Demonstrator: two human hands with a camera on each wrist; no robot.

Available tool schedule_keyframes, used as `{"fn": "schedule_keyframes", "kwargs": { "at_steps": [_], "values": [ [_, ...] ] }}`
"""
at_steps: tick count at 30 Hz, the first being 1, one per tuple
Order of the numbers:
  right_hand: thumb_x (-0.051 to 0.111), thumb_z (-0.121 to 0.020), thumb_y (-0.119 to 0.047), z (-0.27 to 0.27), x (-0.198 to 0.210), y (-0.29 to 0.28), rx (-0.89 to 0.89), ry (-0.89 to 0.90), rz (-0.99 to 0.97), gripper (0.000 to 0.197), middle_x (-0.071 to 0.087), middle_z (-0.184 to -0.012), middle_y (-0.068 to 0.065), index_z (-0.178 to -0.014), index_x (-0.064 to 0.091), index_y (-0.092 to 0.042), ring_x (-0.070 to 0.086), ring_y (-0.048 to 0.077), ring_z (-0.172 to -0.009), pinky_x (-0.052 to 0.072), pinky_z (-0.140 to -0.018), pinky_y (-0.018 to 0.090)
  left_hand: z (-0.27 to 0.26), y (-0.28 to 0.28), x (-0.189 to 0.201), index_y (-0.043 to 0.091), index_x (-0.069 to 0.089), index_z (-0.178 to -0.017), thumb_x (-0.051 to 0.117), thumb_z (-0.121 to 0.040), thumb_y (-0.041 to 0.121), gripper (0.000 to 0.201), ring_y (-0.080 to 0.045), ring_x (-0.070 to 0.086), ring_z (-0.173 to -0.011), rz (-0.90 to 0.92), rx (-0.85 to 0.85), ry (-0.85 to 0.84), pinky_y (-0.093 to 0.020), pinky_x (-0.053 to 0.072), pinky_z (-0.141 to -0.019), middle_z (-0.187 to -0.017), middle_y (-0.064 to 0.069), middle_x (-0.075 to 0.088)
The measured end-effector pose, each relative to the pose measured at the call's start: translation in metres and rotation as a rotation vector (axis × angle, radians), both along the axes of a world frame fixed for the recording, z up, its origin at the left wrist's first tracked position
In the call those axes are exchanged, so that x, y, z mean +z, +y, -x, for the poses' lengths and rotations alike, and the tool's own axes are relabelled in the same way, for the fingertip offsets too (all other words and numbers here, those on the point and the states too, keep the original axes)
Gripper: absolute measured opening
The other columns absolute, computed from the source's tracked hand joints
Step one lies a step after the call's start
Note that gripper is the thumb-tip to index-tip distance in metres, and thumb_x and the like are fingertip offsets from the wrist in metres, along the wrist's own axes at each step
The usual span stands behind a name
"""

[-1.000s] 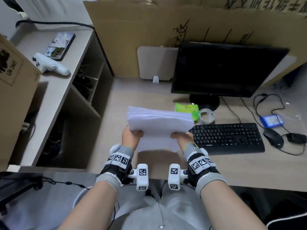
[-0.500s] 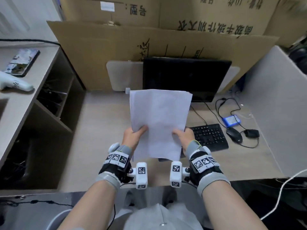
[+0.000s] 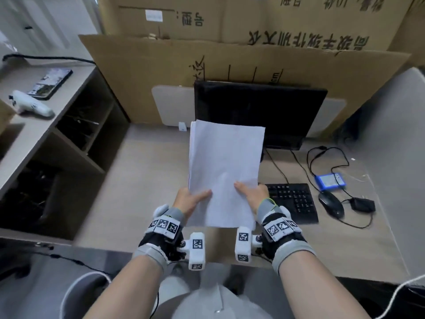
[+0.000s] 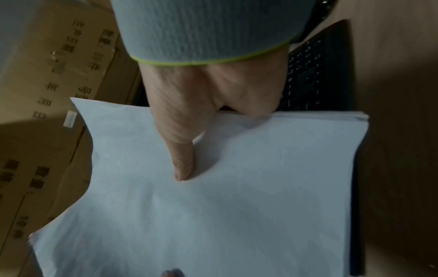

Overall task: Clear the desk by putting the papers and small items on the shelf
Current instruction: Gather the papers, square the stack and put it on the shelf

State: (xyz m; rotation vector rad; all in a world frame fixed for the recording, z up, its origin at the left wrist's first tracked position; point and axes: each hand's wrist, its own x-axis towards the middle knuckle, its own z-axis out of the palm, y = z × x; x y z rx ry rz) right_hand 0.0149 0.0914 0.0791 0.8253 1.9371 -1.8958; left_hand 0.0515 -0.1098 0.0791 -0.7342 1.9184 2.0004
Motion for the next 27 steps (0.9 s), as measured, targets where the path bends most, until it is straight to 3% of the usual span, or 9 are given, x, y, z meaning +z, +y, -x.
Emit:
{"fn": "schedule_keyframes", "kwargs": {
  "at_steps": [1, 3, 6, 8, 12, 18, 22, 25, 27],
  "values": [
    [0.089, -0.048, -0.043, 0.001, -0.002, -0.001, 0.035, 0.001, 0.009, 0.078, 0.073, -0.099, 0.015, -0.106, 0.066, 0.004, 0.073, 0.029, -0.087, 0.059, -0.083, 0.047, -0.003, -0.002, -0.004, 0.002, 0.070, -0.109, 0.080, -0.080, 0.014, 0.033, -0.023, 0.074, -0.077, 0.034, 0.013, -0.005, -0.035, 0.060, -0.072, -0.088, -0.008, 0.077],
    [0.083, -0.068, -0.036, 0.002, 0.005, -0.011, 0.124, 0.002, 0.038, 0.057, 0.072, -0.104, 0.014, -0.108, 0.066, 0.001, 0.071, 0.030, -0.093, 0.057, -0.088, 0.047, -0.005, -0.010, -0.006, -0.001, 0.071, -0.109, 0.080, -0.081, 0.018, 0.034, -0.028, 0.073, -0.082, 0.120, 0.041, -0.029, -0.043, 0.060, -0.078, -0.089, -0.011, 0.076],
    [0.065, -0.091, -0.027, 0.010, 0.015, -0.026, 0.250, 0.030, 0.010, 0.034, 0.070, -0.111, 0.012, -0.116, 0.065, -0.005, 0.068, 0.030, -0.099, 0.054, -0.093, 0.043, 0.002, -0.030, -0.005, 0.002, 0.073, -0.096, 0.082, -0.078, 0.020, 0.027, -0.019, 0.061, -0.056, 0.245, 0.044, -0.067, -0.029, 0.051, -0.052, -0.069, -0.004, 0.068],
    [0.062, -0.090, -0.010, 0.022, 0.015, -0.037, 0.288, 0.020, 0.036, 0.028, 0.068, -0.116, 0.017, -0.117, 0.064, -0.001, 0.067, 0.032, -0.099, 0.055, -0.089, 0.043, 0.009, -0.047, -0.005, 0.005, 0.074, -0.088, 0.084, -0.074, 0.019, 0.023, -0.015, 0.054, -0.050, 0.277, 0.057, -0.089, -0.022, 0.042, -0.046, -0.065, -0.003, 0.065],
    [0.057, -0.086, 0.012, 0.041, 0.020, -0.050, 0.348, -0.034, 0.087, 0.029, 0.064, -0.104, 0.019, -0.114, 0.061, 0.009, 0.063, 0.027, -0.076, 0.056, -0.052, 0.021, 0.018, -0.072, -0.012, -0.001, 0.073, -0.088, 0.084, -0.069, 0.017, 0.029, -0.023, 0.066, -0.066, 0.168, 0.078, -0.110, -0.028, 0.052, -0.058, -0.082, -0.014, 0.072],
    [0.055, -0.088, 0.010, 0.074, 0.000, -0.118, 0.298, -0.048, 0.036, 0.030, 0.068, -0.100, 0.018, -0.117, 0.060, 0.004, 0.064, 0.028, -0.080, 0.054, -0.070, 0.034, 0.053, -0.153, -0.020, 0.009, 0.065, -0.092, 0.071, -0.087, 0.030, 0.023, -0.014, 0.061, -0.067, 0.150, 0.101, -0.158, -0.022, 0.048, -0.055, -0.078, 0.000, 0.066],
    [0.053, -0.089, 0.011, 0.102, -0.010, -0.176, 0.046, -0.022, 0.060, 0.024, 0.065, -0.091, 0.012, -0.089, 0.062, -0.011, 0.058, 0.021, -0.070, 0.050, -0.067, 0.030, 0.073, -0.215, -0.029, 0.005, 0.058, -0.100, 0.076, -0.084, 0.021, 0.029, -0.022, 0.067, -0.061, -0.121, 0.165, -0.271, -0.026, 0.057, -0.048, -0.081, -0.010, 0.068],
    [0.056, -0.088, 0.008, 0.112, -0.011, -0.225, -0.009, -0.031, -0.001, 0.022, 0.064, -0.095, 0.014, -0.097, 0.064, -0.010, 0.057, 0.019, -0.066, 0.046, -0.063, 0.026, 0.084, -0.247, -0.031, 0.007, 0.063, -0.107, 0.074, -0.086, 0.018, 0.026, -0.016, 0.062, -0.052, -0.298, 0.253, -0.267, -0.024, 0.053, -0.047, -0.073, -0.005, 0.069],
    [0.056, -0.088, 0.008, 0.116, -0.016, -0.257, -0.033, -0.066, 0.013, 0.025, 0.063, -0.086, 0.012, -0.103, 0.065, -0.009, 0.055, 0.019, -0.062, 0.045, -0.061, 0.028, 0.092, -0.264, -0.031, 0.011, 0.065, -0.113, 0.072, -0.088, 0.019, 0.027, -0.016, 0.068, -0.059, -0.349, 0.250, -0.249, -0.026, 0.055, -0.051, -0.082, -0.003, 0.074]
  ]
}}
